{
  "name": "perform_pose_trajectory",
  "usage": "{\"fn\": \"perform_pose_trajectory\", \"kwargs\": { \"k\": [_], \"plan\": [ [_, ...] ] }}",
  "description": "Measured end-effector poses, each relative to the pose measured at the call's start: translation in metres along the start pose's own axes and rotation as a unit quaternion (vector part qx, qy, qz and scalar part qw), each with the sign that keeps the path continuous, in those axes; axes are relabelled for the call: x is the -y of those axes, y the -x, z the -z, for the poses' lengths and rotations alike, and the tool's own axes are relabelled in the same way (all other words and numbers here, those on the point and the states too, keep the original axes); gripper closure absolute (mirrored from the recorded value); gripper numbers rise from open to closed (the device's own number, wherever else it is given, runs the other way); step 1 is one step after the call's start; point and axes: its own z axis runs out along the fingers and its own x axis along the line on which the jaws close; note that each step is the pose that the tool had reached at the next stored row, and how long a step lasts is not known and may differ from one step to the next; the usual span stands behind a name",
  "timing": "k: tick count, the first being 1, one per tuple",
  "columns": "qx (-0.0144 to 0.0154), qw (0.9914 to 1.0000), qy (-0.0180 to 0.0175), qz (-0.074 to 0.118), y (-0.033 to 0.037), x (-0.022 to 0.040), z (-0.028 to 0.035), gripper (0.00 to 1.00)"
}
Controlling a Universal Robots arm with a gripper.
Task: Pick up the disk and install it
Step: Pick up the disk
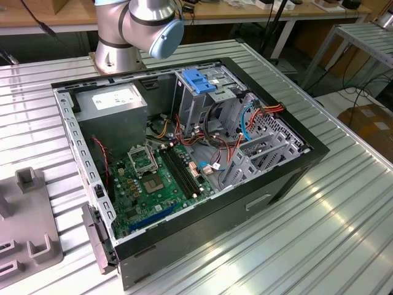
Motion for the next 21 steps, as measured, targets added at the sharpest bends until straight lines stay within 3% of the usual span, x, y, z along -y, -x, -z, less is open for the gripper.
{"fn": "perform_pose_trajectory", "kwargs": {
  "k": [9, 19, 21],
  "plan": [
    [0.0000, 1.00000, 0.0000, 0.000, 0.0000, -0.0001, 0.0248, 0.63],
    [-0.0003, 1.00000, 0.0000, 0.000, 0.0000, -0.0001, 0.0473, 0.63],
    [-0.0004, 1.00000, 0.0001, 0.000, 0.0000, -0.0002, 0.0547, 0.63]
  ]
}}
